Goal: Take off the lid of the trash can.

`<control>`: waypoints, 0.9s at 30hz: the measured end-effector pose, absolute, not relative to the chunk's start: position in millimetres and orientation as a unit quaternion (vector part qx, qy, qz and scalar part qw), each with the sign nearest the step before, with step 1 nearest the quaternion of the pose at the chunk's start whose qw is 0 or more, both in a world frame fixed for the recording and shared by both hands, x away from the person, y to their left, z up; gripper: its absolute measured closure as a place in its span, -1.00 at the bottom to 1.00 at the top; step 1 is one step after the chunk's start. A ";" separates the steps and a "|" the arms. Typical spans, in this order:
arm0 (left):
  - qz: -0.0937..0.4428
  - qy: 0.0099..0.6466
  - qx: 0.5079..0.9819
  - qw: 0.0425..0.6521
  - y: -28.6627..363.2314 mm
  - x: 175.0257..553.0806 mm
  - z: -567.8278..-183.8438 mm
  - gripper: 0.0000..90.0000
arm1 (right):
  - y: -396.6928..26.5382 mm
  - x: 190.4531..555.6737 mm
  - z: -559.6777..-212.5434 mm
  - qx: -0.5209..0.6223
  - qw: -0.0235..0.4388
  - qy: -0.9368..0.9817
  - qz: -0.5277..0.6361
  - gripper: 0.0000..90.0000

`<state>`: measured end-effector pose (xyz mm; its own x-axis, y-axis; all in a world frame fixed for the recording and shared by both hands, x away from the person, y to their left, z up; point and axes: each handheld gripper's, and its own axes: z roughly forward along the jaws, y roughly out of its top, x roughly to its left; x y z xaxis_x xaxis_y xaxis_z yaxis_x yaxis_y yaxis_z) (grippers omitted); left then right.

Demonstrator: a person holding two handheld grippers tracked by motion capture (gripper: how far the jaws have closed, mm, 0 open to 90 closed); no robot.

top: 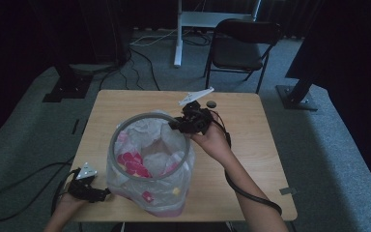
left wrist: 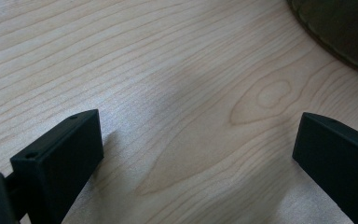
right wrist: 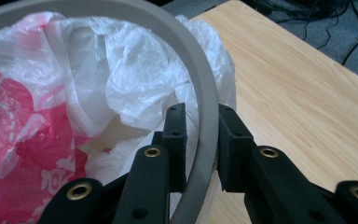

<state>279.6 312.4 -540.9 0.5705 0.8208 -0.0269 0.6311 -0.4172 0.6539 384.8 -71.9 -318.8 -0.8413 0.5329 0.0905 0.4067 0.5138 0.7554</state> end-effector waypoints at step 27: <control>0.150 0.443 0.825 0.318 314.1 278.8 -540.8 -0.96 | -79.8 381.9 -298.5 0.289 0.086 0.845 0.441 0.74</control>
